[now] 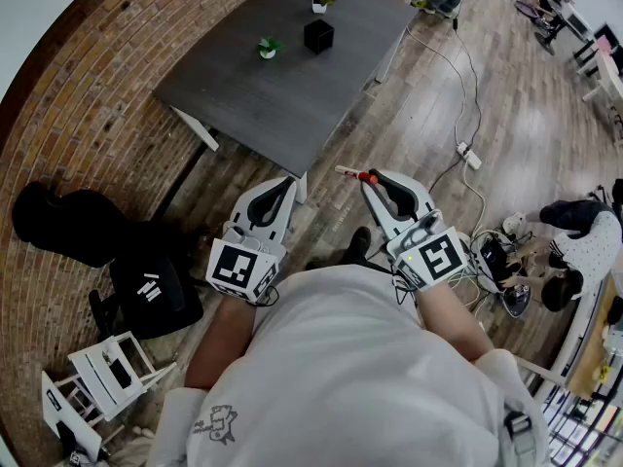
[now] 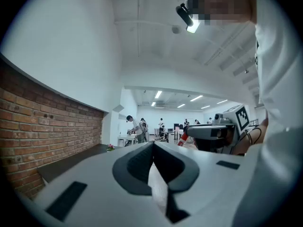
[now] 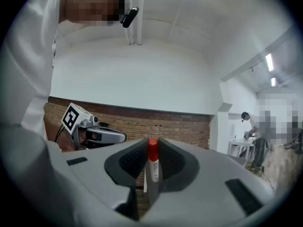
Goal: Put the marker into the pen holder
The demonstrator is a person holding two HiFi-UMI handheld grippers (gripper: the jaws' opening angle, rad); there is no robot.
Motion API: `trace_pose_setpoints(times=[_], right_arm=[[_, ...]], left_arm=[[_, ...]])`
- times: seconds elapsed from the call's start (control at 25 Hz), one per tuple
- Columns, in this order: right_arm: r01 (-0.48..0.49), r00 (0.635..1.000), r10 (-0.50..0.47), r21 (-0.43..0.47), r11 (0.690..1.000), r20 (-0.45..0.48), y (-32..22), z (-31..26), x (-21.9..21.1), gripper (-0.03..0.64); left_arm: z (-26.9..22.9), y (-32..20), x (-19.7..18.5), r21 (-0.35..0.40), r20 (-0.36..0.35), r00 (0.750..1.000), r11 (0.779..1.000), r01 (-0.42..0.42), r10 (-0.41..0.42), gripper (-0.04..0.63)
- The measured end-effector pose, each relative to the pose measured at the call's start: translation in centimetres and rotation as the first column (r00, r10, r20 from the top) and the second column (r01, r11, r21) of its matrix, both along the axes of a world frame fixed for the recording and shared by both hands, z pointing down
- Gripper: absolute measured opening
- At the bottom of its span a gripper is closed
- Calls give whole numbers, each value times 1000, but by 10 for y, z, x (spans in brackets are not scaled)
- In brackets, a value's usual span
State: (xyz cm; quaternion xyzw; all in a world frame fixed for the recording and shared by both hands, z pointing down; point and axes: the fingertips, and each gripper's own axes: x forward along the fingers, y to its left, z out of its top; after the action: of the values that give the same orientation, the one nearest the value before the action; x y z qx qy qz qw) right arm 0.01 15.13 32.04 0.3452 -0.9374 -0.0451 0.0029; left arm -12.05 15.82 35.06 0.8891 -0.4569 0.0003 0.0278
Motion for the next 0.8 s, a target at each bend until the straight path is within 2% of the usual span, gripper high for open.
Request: trace_pose_setpoints(times=[0.8], right_arm=[[-1,1000,1,-15,1000,19,-42,9,38,67]], left_arm=[[10,-40,27,-34,19,1000,999,21,-20,11]])
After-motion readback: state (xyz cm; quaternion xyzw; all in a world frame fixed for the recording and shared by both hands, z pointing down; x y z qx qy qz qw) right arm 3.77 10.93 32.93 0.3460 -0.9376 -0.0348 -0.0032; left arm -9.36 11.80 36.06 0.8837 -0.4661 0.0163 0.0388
